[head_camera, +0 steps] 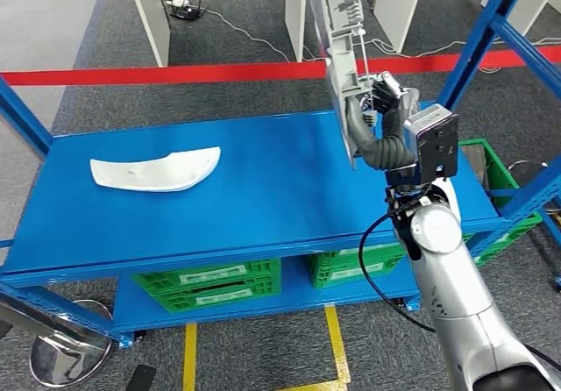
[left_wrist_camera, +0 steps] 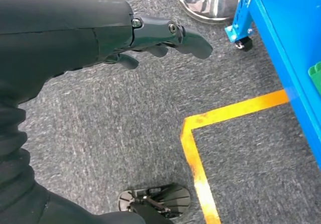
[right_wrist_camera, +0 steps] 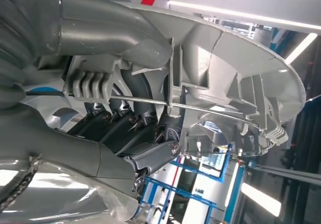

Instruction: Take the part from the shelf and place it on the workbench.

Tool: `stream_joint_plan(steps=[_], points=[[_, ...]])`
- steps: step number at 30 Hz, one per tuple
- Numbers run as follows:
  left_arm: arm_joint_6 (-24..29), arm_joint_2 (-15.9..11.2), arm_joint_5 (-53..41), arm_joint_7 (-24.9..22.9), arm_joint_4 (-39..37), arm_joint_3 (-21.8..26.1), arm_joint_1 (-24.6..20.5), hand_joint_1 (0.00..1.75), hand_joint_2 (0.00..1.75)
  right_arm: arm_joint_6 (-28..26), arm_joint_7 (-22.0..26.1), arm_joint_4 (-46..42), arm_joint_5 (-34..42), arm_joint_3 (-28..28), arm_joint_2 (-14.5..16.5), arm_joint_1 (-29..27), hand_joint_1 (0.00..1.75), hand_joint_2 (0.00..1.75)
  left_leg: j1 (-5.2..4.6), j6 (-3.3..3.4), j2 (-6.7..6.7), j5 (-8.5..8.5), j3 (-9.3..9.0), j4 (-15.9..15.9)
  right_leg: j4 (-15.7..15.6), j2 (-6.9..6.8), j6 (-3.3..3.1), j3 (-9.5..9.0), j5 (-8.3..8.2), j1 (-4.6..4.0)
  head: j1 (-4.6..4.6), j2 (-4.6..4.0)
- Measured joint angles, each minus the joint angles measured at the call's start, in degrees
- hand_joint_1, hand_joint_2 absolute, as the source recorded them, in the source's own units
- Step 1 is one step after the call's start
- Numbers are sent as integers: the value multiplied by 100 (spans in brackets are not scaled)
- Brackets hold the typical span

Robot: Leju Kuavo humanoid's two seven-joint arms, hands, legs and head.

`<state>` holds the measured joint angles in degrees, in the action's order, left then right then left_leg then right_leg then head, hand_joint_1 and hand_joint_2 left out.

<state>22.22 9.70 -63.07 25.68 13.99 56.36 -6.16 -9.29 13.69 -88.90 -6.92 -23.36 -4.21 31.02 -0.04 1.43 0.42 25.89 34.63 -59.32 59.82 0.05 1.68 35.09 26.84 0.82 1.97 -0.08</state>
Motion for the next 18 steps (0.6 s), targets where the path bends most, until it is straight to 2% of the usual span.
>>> stream_joint_plan(steps=[3,4,6,8,9,10,11,13,14,15,18], points=[[-9,1,13,-11,0,30,-2,0,175,-3,-1,-16,13,-8,26,-14,175,175,-7,-64,-2,-2,55,-41,-28,16,-73,20,-8,2,-3,0],[-10,0,16,-11,0,36,-2,0,175,-2,-3,-18,15,-10,31,-13,175,175,-6,-93,-3,64,76,-94,-33,10,-108,25,-25,14,-9,0],[-11,-3,20,-11,0,44,-6,0,175,5,-4,-21,19,-15,43,-5,175,175,8,-160,-6,397,223,-517,-54,-9,-170,45,-63,39,-34,-1],[-15,0,27,-11,0,52,-8,0,175,14,-6,-22,24,-17,47,-4,175,175,28,-206,-9,817,473,-1260,-54,-19,-195,91,-97,38,-51,-1],[-18,2,34,-11,-1,56,-7,0,175,18,-6,-21,28,-18,47,-5,175,175,36,-215,-10,929,544,-1526,-52,-23,-198,116,-117,37,-50,-1],[-21,4,42,-12,-1,60,-7,0,175,22,-6,-21,31,-20,47,-5,175,175,40,-215,-10,935,525,-1600,-51,-24,-195,138,-138,37,-51,-1],[-23,5,48,-13,-1,63,-8,0,175,25,-6,-21,34,-21,47,-5,175,175,43,-207,-11,831,394,-1438,-51,-23,-185,157,-160,37,-52,-1],[-22,3,53,-13,-1,66,-16,0,175,28,-6,-22,40,-24,47,-4,175,175,42,-166,-8,512,-78,-655,-51,-19,-150,178,-202,36,-51,-1],[-22,2,55,-14,-1,68,-21,0,175,29,-6,-22,43,-25,47,0,175,175,33,-143,-4,405,-278,-286,-49,-18,-121,191,-227,30,-48,-1],[-21,1,58,-15,-1,69,-26,0,175,30,-6,-22,44,-28,47,4,175,175,22,-122,0,353,-393,-53,-49,-18,-86,206,-257,26,-47,-1],[-21,4,66,-27,-2,75,-23,0,175,32,-7,-22,46,-50,47,8,175,175,2,-42,4,280,-375,59,-79,-23,27,255,-353,34,-45,-1]])
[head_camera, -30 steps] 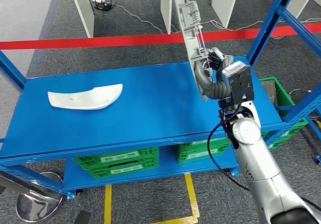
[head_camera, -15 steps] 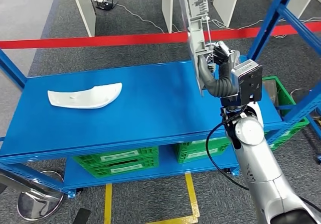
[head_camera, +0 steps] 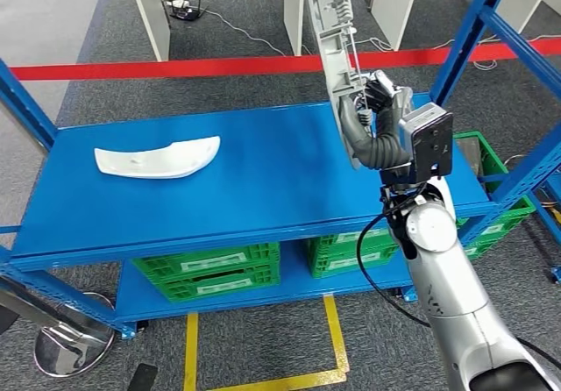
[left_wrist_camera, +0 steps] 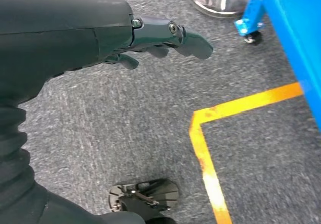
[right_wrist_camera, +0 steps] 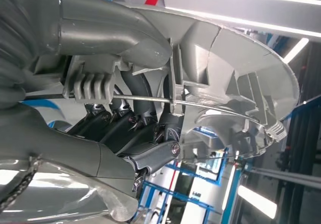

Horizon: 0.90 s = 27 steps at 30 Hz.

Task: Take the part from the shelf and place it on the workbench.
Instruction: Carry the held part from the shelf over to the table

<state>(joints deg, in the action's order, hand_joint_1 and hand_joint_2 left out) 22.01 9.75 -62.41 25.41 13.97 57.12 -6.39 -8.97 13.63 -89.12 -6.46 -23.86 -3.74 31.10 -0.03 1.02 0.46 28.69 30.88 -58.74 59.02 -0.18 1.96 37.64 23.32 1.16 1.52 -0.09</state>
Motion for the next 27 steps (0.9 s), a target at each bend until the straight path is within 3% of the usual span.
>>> stream_joint_plan(steps=[2,3,5,6,7,8,9,10,12,14,16,17,18,20,21,22,23,24,25,27], points=[[1,3,2,-4,0,3,-4,0,175,1,0,0,3,-7,0,5,175,175,14,90,-18,-121,79,49,123,5,51,108,171,6,10,0],[3,3,3,-4,0,5,-11,0,175,0,1,1,4,-7,0,8,175,175,23,128,-27,-187,139,71,349,8,65,203,390,7,19,0],[7,4,2,-4,0,8,-20,0,175,-2,1,2,5,-10,0,9,175,175,6,171,-36,-294,281,63,1079,11,82,408,906,3,31,0],[8,8,1,-4,0,8,-19,0,175,-3,1,4,5,-13,0,6,175,175,-3,176,-37,-344,351,56,1411,11,88,471,1067,1,32,0],[9,12,1,-4,0,8,-18,0,175,-4,1,8,5,-18,0,1,175,175,-13,178,-38,-393,418,49,1586,11,89,456,1112,0,31,0],[11,14,1,-4,0,8,-17,0,175,-4,1,12,5,-23,0,-2,175,175,-20,175,-38,-437,482,41,1544,11,81,337,1048,-1,32,0],[13,15,1,-4,0,8,-18,0,175,-4,1,14,5,-28,0,-4,175,175,-27,170,-36,-480,540,33,1285,10,62,109,913,-3,32,0],[14,17,1,-4,0,9,-18,0,175,-4,0,16,5,-32,0,0,175,175,-32,158,-33,-521,589,25,878,9,35,-184,801,-9,33,0],[18,21,0,-4,0,10,-19,0,175,-4,-1,15,5,-35,0,12,175,175,-51,112,-30,-606,670,17,126,8,-8,-688,730,-30,29,0],[20,26,-2,-4,0,10,-18,0,175,-6,0,16,7,-36,0,18,175,175,-54,47,-32,-703,715,24,-121,16,-39,-820,744,-56,28,0],[23,26,-4,-4,0,10,-11,0,175,-6,1,19,7,-37,0,17,175,175,-47,-21,-29,-748,750,27,-136,10,-108,-743,648,-45,31,0],[24,24,-5,-4,0,10,-8,0,175,-7,2,20,6,-39,1,20,175,175,-43,-57,-27,-648,788,-42,-142,0,-159,-695,587,-31,20,0],[25,21,-6,-4,0,10,-6,0,175,-8,4,21,5,-42,1,25,175,175,-34,-94,-26,-451,850,-211,-153,-11,-201,-637,521,-15,7,0],[26,17,-6,-4,0,10,-6,0,175,-8,7,23,5,-45,2,33,175,175,0,-161,-28,128,1031,-896,-150,-20,-246,-489,395,-8,-17,0],[26,16,-6,-4,0,10,-6,0,175,-7,7,23,5,-45,2,31,175,175,16,-188,-28,341,1102,-1281,-147,-20,-246,-403,331,-9,-20,0],[26,16,-6,-4,0,10,-7,0,175,-7,7,24,5,-45,2,27,175,175,28,-207,-28,431,1115,-1561,-143,-20,-240,-314,265,-9,-19,0],[26,15,-6,-4,0,10,-7,0,175,-6,6,25,5,-45,2,22,175,175,36,-216,-29,387,1039,-1653,-138,-19,-231,-225,200,-9,-21,0],[26,14,-6,-4,0,10,-9,0,175,-6,5,25,5,-44,2,18,175,175,43,-215,-29,249,864,-1531,-132,-17,-220,-143,136,-8,-20,0],[26,13,-6,-4,0,10,-12,0,175,-6,4,25,5,-42,2,16,175,175,47,-202,-28,100,601,-1225,-128,-13,-206,-71,76,-8,-21,0],[27,9,-8,-3,0,10,-30,0,175,-6,1,23,5,-39,2,17,175,175,35,-144,-23,67,-1,-365,-121,-7,-162,28,-28,-18,-17,0]])
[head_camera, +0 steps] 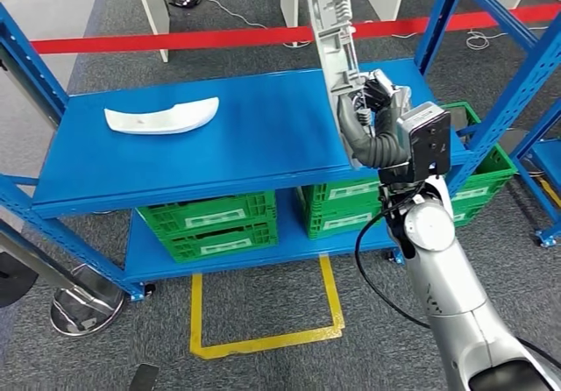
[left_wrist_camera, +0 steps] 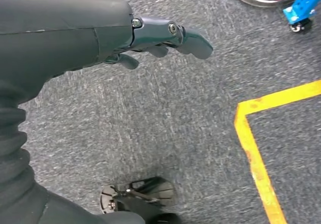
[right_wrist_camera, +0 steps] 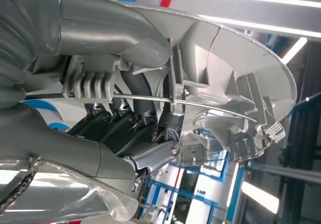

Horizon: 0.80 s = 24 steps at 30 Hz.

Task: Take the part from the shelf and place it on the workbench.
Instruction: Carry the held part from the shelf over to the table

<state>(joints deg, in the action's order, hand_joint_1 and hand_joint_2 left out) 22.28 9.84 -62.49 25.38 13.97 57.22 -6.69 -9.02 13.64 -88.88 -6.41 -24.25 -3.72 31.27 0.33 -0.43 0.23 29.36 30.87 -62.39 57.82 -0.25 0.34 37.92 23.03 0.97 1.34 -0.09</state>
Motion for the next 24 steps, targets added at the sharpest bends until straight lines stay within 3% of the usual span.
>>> stream_joint_plan(steps=[2,4,5,7,9,10,11,12,15,16,20,22,24], points=[[6,-2,-4,2,0,-1,-16,0,175,4,-5,1,2,-1,0,3,175,175,-30,73,5,127,-290,512,-20,-7,71,38,-99,-4,4,0],[13,-1,-6,11,0,-2,-9,0,175,8,-9,7,4,-1,-1,4,175,175,-39,156,0,68,-267,595,-58,-11,152,59,-178,10,5,0],[14,-2,-4,17,0,-1,-4,0,175,9,-10,11,5,3,-1,4,175,175,-33,200,-6,10,-236,611,-22,-7,185,105,-134,17,6,0],[14,-9,2,26,0,0,-2,0,175,8,-11,23,7,12,-2,6,175,175,-19,271,-19,-114,-139,632,423,6,226,314,220,22,18,0],[13,-15,6,27,0,0,1,0,175,7,-11,40,7,14,-2,3,175,175,-33,302,-22,-212,-4,619,1247,12,255,592,706,19,26,1],[13,-14,7,28,0,0,6,0,175,6,-11,52,8,13,-2,-3,175,175,-40,303,-22,-253,57,611,1549,12,263,655,844,18,25,1],[12,-13,8,28,0,0,12,0,175,6,-13,62,8,13,-2,-9,175,175,-44,300,-22,-289,110,601,1633,12,262,607,878,17,26,1],[12,-12,9,28,0,0,15,0,175,6,-14,68,8,12,-2,-14,175,175,-47,292,-19,-315,152,588,1460,12,252,428,811,17,27,0],[12,-12,11,28,0,1,16,0,175,6,-18,73,9,12,-2,-9,175,175,-63,249,-11,-356,232,531,272,7,180,-400,530,5,23,0],[10,-11,11,28,0,2,16,0,175,6,-19,74,9,12,-2,-7,175,175,-71,222,-12,-371,259,511,39,9,151,-544,509,-6,22,0],[8,-17,22,28,0,2,23,0,175,1,-21,75,10,18,-2,-21,175,175,-68,89,-14,-370,346,433,-61,14,31,-564,460,-9,16,0],[8,-22,26,29,0,2,23,0,175,1,-19,75,9,18,-2,-13,175,175,-50,19,-11,-95,505,44,-81,0,-31,-546,420,16,-2,0],[8,-22,26,29,0,2,31,0,175,2,-19,78,10,17,-2,-10,175,175,-23,-42,-10,308,824,-746,-78,-4,-59,-502,393,15,-15,0]])
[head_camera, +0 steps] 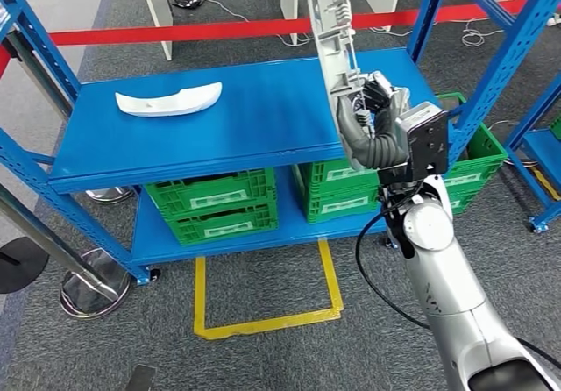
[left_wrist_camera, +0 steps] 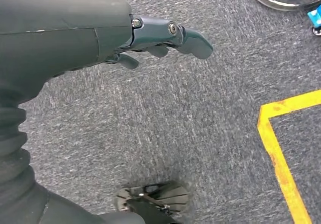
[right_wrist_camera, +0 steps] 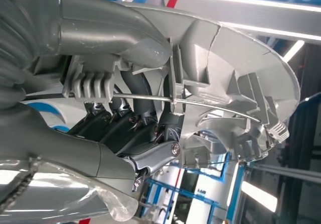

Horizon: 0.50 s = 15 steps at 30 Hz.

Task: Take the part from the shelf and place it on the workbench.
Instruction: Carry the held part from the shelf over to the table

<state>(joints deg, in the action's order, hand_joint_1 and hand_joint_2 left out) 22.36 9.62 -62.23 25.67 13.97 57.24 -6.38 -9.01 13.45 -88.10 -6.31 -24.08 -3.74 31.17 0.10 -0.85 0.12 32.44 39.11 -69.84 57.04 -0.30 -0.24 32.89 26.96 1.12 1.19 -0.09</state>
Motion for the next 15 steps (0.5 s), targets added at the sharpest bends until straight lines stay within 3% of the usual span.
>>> stream_joint_plan(steps=[1,2,3,5,7,11,13,15], points=[[0,1,0,-1,0,0,6,0,175,1,0,4,-1,-1,0,-4,175,175,12,-18,0,122,127,-330,2,0,-4,19,-12,-1,1,0],[1,1,0,-1,0,0,11,0,175,2,-1,9,-1,-1,0,-10,175,175,20,-27,0,135,167,-474,5,3,-2,33,-23,-2,0,0],[2,1,0,-1,0,0,13,0,175,2,-2,14,-1,0,0,-14,175,175,27,-27,0,37,97,-381,8,6,3,40,-31,-2,-1,0],[4,-2,2,-1,0,0,10,0,175,3,-2,17,-1,1,0,-15,175,175,35,3,1,-343,-295,367,19,14,18,43,-41,-2,-1,0],[4,-5,17,-4,0,0,3,0,175,4,-1,17,0,2,0,-9,175,175,21,58,3,-561,-611,1039,39,19,61,77,-61,-22,1,0],[7,-7,38,-19,0,1,16,0,175,4,-1,17,2,9,0,-14,175,175,19,172,3,-605,-616,1226,58,17,189,180,-84,-35,10,0],[17,-13,42,-19,0,3,11,0,175,3,-1,17,4,25,0,-9,175,175,41,252,-3,-663,-589,1268,379,21,235,343,160,-32,24,0],[24,-20,44,-19,0,4,3,0,175,2,-1,22,5,36,0,-16,175,175,37,295,-7,-703,-537,1269,1149,22,266,668,576,-29,37,0]])
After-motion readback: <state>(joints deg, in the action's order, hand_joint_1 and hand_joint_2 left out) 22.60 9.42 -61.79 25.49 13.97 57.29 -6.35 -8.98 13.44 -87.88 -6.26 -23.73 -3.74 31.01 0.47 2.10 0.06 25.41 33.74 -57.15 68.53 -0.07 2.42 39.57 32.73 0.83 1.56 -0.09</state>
